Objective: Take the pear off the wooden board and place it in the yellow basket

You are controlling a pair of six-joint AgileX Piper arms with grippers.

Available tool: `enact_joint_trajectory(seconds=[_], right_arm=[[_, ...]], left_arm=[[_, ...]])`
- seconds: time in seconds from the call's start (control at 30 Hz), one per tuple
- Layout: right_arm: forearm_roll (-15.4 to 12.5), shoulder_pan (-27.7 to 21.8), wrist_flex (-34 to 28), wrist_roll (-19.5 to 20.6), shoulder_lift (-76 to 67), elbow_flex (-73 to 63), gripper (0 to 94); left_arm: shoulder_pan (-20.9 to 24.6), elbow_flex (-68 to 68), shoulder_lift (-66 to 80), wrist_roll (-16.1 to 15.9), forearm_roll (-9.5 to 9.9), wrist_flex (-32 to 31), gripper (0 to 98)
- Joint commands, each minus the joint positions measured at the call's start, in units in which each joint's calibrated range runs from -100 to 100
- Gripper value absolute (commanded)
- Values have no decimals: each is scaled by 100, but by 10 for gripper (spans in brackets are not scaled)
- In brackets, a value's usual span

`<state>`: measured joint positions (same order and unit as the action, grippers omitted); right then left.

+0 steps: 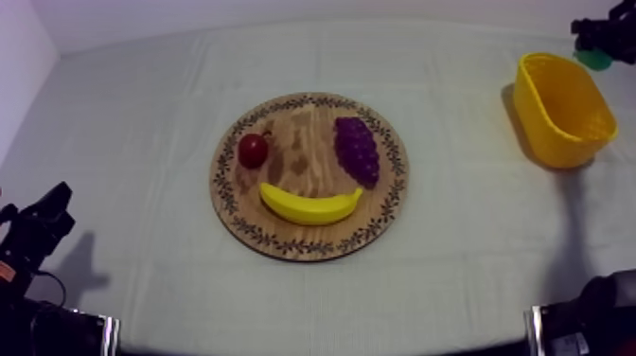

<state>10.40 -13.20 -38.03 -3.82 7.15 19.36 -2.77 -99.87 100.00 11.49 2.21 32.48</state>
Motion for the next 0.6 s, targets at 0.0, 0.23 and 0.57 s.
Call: enact_joint_trajectory(seconds=[0.0, 0.23, 0.57], right_arm=[[-56, -28, -9, -90, 78, 254, 524], [-228, -108, -39, -320, 293, 706, 520], [-294, -87, 16, -462, 544, 1024, 516]], left_arm=[[-1, -2, 0, 0, 2, 1, 1], [-1, -2, 0, 1, 2, 1, 1], [-1, -2, 0, 1, 2, 1, 1]])
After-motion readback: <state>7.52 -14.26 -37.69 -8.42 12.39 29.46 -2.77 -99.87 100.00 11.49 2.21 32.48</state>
